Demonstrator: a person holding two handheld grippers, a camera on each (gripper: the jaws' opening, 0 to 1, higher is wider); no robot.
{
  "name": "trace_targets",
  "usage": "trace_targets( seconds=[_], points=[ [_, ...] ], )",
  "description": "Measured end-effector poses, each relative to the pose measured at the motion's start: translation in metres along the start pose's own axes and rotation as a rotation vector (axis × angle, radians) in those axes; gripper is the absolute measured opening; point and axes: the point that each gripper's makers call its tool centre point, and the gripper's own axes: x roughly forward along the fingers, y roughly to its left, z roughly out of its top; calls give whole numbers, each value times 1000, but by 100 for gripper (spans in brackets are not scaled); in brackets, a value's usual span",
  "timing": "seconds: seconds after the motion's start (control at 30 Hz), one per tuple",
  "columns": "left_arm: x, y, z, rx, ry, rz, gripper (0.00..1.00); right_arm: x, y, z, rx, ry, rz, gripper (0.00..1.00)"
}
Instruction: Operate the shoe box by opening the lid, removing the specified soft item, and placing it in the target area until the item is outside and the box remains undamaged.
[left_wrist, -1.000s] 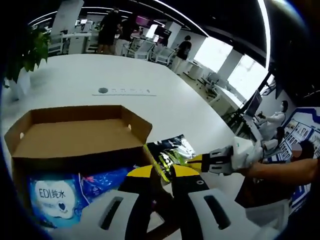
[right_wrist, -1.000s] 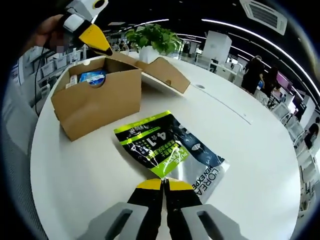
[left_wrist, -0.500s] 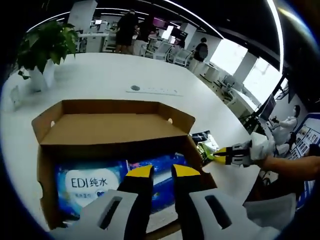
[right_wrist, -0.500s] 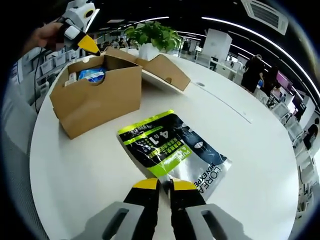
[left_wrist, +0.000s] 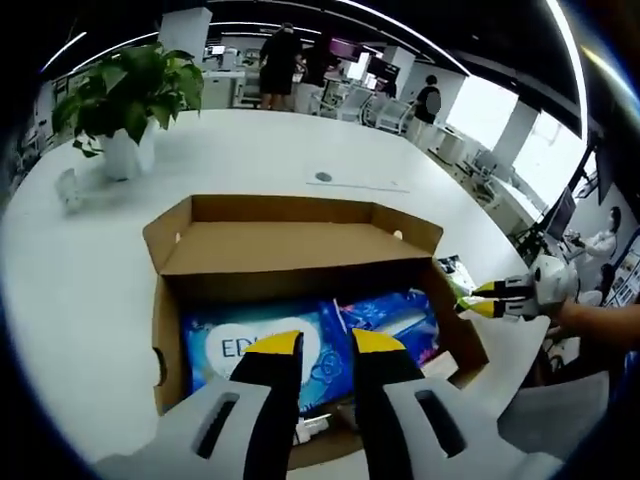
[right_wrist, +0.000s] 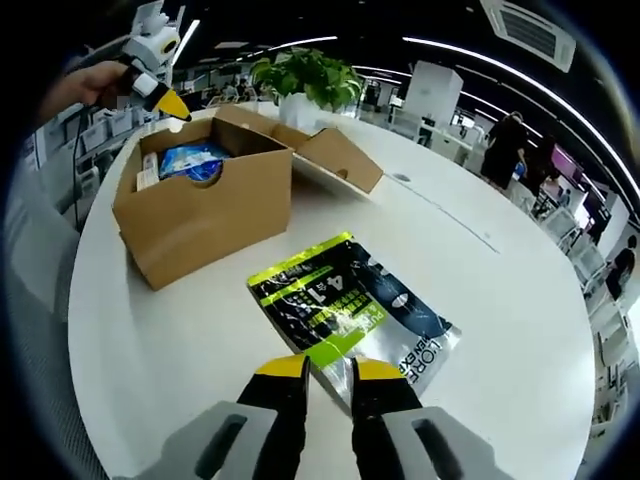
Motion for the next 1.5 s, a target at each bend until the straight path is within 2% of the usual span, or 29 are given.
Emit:
trace_targets(
  seconds=[0.1,0.33,0.6,0.7,0.83,1.17,1.27,1.37,1.5],
  points=[
    [-9,13,-4,-3,-1,26,18,-3,2,8,20,-20,4,14],
    [-26,38,-9,-5,-8,86,19,-8,6,25,128,-69,25,19],
    [-40,60,-19,21,-1,154,22,-21,16,66,249,-161,84,22],
    [-44,73,-25,43,13,197,22,-26,20,82,260,-199,97,24],
    [-47,81,-31,45,14,221,22,-30,28,102,266,-237,121,27],
    [-43,97,-48,57,55,266,21,-26,53,130,254,-261,183,29],
    [-43,98,-51,46,55,267,18,-21,62,138,241,-260,204,29],
    [-44,99,-51,36,52,264,10,-16,71,145,236,-261,224,29],
    [-44,104,-58,46,72,275,4,-8,87,153,219,-253,256,29]
  ],
)
